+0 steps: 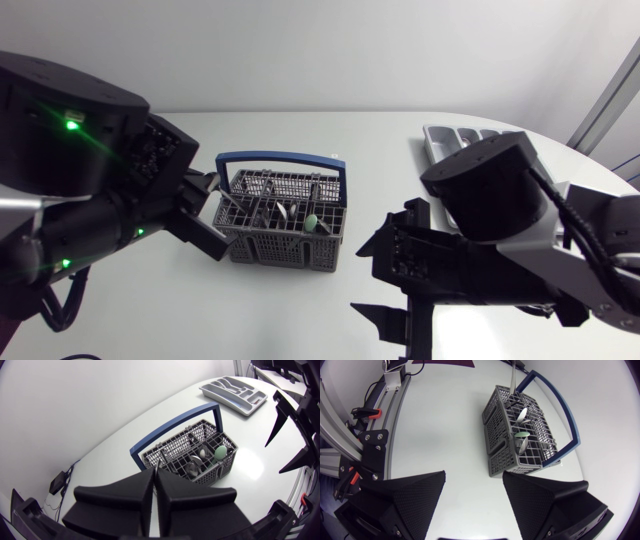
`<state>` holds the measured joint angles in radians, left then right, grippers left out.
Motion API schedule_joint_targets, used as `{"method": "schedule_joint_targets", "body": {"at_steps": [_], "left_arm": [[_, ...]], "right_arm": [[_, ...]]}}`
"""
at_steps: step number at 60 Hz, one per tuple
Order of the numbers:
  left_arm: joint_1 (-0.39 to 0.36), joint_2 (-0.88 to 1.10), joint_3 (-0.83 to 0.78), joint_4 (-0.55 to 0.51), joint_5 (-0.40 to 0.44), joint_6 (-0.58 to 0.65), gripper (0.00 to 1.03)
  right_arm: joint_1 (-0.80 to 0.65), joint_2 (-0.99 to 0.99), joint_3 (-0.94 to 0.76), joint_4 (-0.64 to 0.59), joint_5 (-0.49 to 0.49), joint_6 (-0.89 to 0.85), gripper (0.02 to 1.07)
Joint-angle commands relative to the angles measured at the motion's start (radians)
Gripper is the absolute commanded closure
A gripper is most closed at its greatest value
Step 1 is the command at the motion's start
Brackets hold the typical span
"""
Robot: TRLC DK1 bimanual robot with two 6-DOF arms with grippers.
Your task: Unload the cutlery basket into the drawer organizer.
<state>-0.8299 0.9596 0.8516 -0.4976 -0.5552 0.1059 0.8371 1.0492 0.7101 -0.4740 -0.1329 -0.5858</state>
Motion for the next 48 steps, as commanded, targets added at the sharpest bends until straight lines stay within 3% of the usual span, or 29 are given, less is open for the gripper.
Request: {"method": "schedule_joint_targets", "body": {"at_steps": [1, 11, 19, 29, 48], "left_arm": [[0.002, -0.035, -0.006, -0.007, 0.000, -0.005, 1.00], [0.003, -0.091, 0.004, -0.015, 0.021, -0.018, 1.00], [0.034, -0.122, 0.044, -0.076, 0.153, -0.068, 1.00], [0.078, -0.119, 0.069, -0.136, 0.390, -0.127, 1.00], [0.104, -0.078, 0.044, -0.167, 0.623, -0.146, 1.00]], "right_arm": [[0.010, 0.015, -0.011, 0.005, 0.004, 0.023, 0.24], [0.010, 0.014, -0.006, 0.008, 0.004, 0.030, 0.24], [0.008, -0.005, 0.008, 0.021, 0.004, 0.049, 0.24], [0.014, -0.035, 0.029, 0.025, 0.003, 0.086, 0.24], [0.057, -0.043, 0.061, 0.028, -0.008, 0.159, 0.24]]}}
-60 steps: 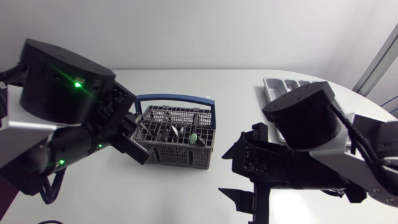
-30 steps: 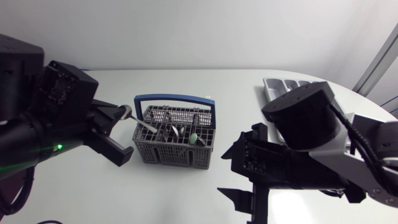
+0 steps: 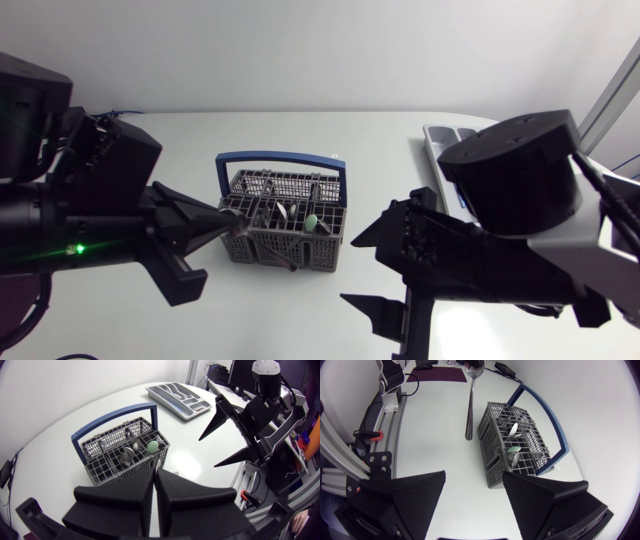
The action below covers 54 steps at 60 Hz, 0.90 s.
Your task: Unload the cutlery basket into the drawer organizer.
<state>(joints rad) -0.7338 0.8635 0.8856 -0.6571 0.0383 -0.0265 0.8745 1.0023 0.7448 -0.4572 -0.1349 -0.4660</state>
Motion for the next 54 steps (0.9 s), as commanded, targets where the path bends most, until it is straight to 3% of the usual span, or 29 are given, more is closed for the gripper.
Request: {"method": "schedule_joint_targets", "body": {"at_steps": [1, 20, 32, 54], "left_arm": [[0.008, 0.022, 0.007, -0.007, 0.040, -0.013, 1.00], [0.027, 0.075, -0.036, 0.039, 0.143, -0.004, 1.00], [0.030, 0.075, -0.053, 0.068, 0.178, -0.004, 1.00], [0.030, 0.063, -0.066, 0.088, 0.187, -0.006, 1.00]], "right_arm": [[0.026, 0.007, 0.030, 0.012, -0.008, 0.044, 0.24], [0.043, 0.081, 0.097, 0.008, -0.101, 0.079, 0.25], [0.043, 0.165, 0.117, 0.046, -0.140, 0.092, 0.45], [0.054, 0.279, 0.206, 0.041, -0.181, 0.095, 0.50]]}}
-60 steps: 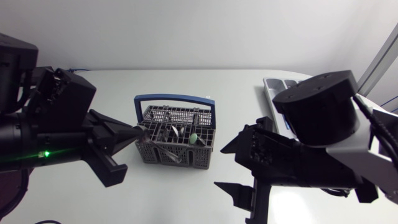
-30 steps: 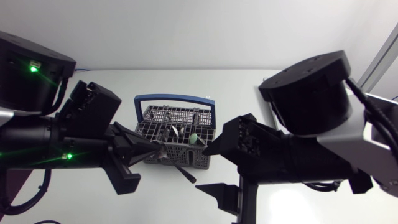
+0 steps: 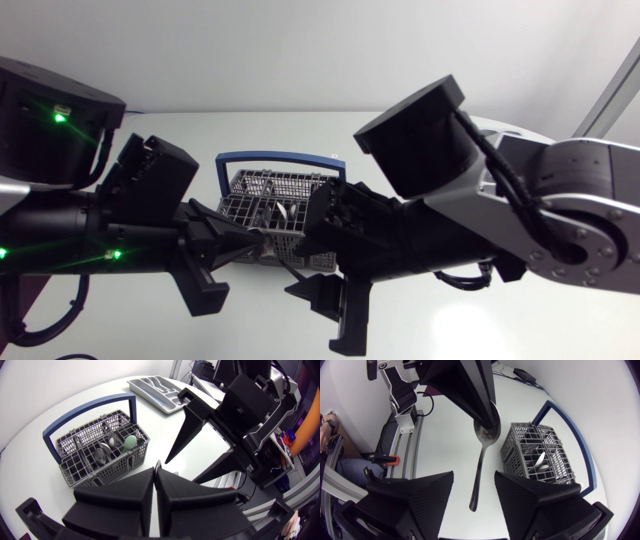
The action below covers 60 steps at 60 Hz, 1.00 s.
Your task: Unload the cutlery basket into the drawer organizer.
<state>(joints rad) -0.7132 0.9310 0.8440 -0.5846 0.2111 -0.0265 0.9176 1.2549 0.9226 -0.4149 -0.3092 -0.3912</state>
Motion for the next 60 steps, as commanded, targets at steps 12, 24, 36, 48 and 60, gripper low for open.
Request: {"method": "schedule_joint_targets", "body": {"at_steps": [12, 24, 36, 48, 60], "left_arm": [[0.011, -0.018, -0.036, 0.034, 0.014, -0.009, 1.00], [0.015, -0.034, -0.043, 0.037, 0.014, -0.010, 1.00], [0.015, -0.038, -0.042, 0.037, 0.014, -0.012, 1.00], [0.015, -0.040, -0.042, 0.040, 0.014, -0.016, 0.97], [0.024, -0.040, -0.031, 0.042, 0.014, -0.023, 0.73]], "right_arm": [[0.015, 0.075, 0.056, -0.009, -0.014, 0.018, 0.63], [0.013, 0.086, 0.055, -0.013, -0.018, 0.020, 0.82], [0.010, 0.087, 0.064, -0.028, -0.042, 0.026, 0.98], [0.004, 0.092, 0.058, -0.039, -0.047, 0.028, 1.01], [0.001, 0.087, 0.055, -0.073, -0.067, 0.025, 1.01]]}}
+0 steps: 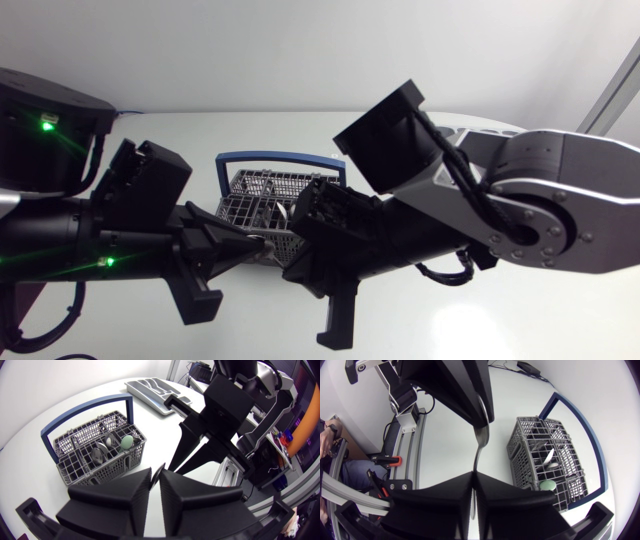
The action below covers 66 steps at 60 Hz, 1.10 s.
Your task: Unload the cutlery basket into the drawer organizer.
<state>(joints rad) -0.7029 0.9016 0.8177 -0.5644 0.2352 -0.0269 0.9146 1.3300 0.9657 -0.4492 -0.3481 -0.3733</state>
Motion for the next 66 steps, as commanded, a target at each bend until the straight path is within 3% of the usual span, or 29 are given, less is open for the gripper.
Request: {"method": "schedule_joint_targets", "body": {"at_steps": [1, 7, 16, 27, 34, 39, 57, 66], "left_arm": [[0.016, -0.009, -0.003, 0.021, -0.010, -0.022, 0.72], [0.028, -0.004, 0.006, 0.024, -0.010, -0.022, 0.56], [0.065, 0.016, 0.043, 0.023, -0.013, -0.022, 0.42], [0.102, 0.062, 0.072, 0.035, -0.062, -0.022, 0.40], [0.071, 0.114, 0.089, 0.063, -0.221, -0.039, 0.41], [0.049, 0.145, 0.103, 0.066, -0.289, -0.045, 0.41], [0.043, 0.172, 0.130, 0.047, -0.290, -0.059, 0.41], [0.057, 0.188, 0.167, 0.028, -0.145, -0.156, 0.41]], "right_arm": [[0.004, 0.011, 0.011, -0.042, -0.029, 0.005, 1.01], [0.004, 0.005, -0.002, -0.057, -0.029, -0.003, 1.01], [-0.002, -0.028, -0.028, -0.102, -0.029, -0.036, 1.01], [-0.068, -0.120, -0.065, -0.192, -0.031, -0.107, 1.01], [-0.141, -0.186, -0.088, -0.261, -0.037, -0.177, 1.01], [-0.209, -0.227, -0.110, -0.313, -0.046, -0.245, 1.01], [-0.468, -0.322, -0.160, -0.476, -0.080, -0.520, 1.01], [-0.661, -0.318, -0.199, -0.482, -0.081, -0.707, 1.01]]}}
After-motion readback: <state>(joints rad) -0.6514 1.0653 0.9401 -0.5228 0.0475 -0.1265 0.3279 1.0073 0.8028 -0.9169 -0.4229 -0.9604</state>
